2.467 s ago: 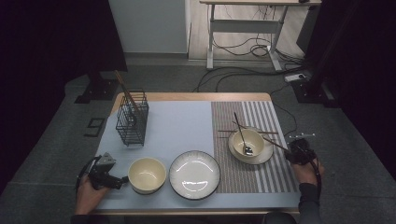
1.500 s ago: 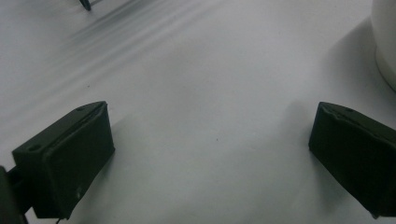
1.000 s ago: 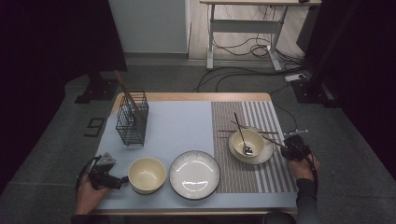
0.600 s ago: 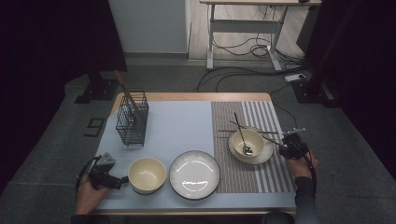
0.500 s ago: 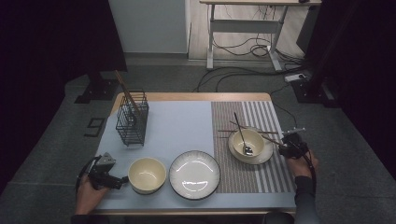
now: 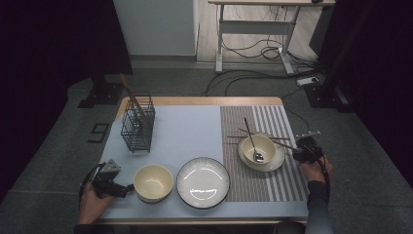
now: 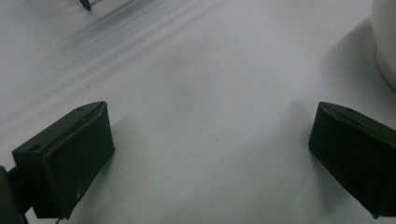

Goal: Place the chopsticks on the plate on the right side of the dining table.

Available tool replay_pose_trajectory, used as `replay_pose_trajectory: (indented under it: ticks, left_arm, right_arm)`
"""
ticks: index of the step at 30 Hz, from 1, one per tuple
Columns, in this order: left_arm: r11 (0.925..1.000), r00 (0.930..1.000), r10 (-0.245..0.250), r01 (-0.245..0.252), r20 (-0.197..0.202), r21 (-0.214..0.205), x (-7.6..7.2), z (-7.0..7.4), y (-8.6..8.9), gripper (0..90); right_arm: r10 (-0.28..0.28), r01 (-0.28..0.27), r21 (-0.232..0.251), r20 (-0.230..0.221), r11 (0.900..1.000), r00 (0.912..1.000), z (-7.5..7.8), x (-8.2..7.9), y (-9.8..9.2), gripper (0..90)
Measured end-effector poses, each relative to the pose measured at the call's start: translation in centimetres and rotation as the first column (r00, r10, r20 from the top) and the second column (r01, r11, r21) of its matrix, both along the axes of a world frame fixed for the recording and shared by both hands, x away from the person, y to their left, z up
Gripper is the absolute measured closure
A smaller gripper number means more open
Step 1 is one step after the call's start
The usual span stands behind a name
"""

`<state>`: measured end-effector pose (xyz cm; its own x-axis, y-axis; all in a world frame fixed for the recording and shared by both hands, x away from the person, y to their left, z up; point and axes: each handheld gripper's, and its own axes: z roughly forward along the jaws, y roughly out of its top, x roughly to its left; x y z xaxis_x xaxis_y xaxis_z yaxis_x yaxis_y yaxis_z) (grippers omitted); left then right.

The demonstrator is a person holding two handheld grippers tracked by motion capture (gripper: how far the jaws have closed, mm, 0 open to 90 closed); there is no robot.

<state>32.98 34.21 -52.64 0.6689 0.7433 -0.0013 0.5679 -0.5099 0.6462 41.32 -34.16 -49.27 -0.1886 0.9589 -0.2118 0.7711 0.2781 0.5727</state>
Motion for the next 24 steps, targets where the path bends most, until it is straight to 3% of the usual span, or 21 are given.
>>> replay_pose_trajectory:
  ticks: [8, 24]
  left_arm:
    - [1.0, 1.0, 0.0, 0.0, 0.0, 0.0, 0.0, 0.0, 0.0, 0.0]
    - [1.0, 1.0, 0.0, 0.0, 0.0, 0.0, 0.0, 0.0, 0.0, 0.0]
  right_arm:
    - [-0.003, 0.003, 0.02, 0.0, 0.9998, 1.0, 0.0, 0.5, -0.2, 62.5]
    - [0.001, -0.001, 0.014, 0.015, 0.9999, 0.9999, 0.1, 1.2, -0.1, 64.4]
